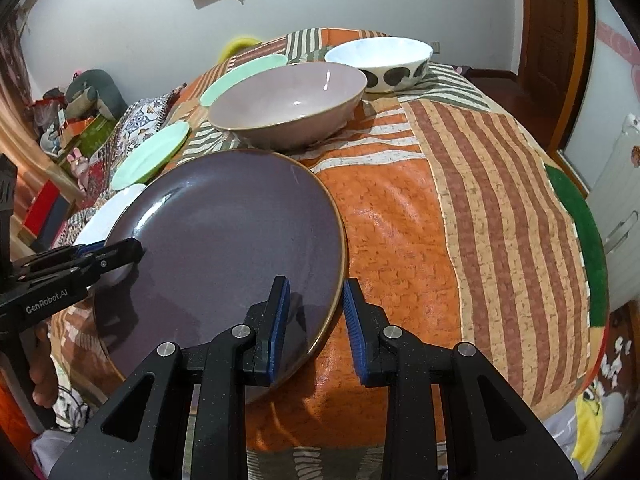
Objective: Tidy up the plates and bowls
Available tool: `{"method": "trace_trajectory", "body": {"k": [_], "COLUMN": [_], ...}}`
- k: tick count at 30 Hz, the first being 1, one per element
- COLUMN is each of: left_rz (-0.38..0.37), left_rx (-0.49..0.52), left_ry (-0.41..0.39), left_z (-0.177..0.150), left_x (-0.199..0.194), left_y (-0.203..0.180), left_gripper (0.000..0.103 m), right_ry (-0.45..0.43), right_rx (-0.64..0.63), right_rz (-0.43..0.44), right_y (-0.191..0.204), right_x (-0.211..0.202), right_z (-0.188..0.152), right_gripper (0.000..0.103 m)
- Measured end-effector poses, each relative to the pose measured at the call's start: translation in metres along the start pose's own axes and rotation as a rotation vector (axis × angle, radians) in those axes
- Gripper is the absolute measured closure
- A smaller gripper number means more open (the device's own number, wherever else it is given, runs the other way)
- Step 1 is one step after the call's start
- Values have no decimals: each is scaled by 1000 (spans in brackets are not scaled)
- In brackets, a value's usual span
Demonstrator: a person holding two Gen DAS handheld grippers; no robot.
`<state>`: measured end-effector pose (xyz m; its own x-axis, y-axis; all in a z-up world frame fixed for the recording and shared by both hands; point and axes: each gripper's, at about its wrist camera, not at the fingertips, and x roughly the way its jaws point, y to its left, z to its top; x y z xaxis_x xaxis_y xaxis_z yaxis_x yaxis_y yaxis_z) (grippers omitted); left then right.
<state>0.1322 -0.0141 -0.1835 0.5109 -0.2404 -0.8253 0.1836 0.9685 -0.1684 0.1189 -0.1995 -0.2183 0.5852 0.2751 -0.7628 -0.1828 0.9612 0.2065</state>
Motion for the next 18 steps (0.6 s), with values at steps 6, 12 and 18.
{"method": "trace_trajectory", "body": {"k": [6, 12, 18], "left_rz": [80, 105, 128], "left_rx": [65, 108, 107], "left_ry": [5, -73, -121], "left_z": [-2, -1, 5], "left_x": [-1, -23, -41], "left_y": [-6, -11, -10], "left_gripper": [74, 72, 63], "right_ry": [-6, -23, -102], "right_rx": [-26, -44, -95], "right_rz": [5, -43, -61], "right_y": [0, 0, 12], "right_x": [-1, -7, -31], "right_z": [2, 6, 16], "right_gripper": [75, 74, 59]}}
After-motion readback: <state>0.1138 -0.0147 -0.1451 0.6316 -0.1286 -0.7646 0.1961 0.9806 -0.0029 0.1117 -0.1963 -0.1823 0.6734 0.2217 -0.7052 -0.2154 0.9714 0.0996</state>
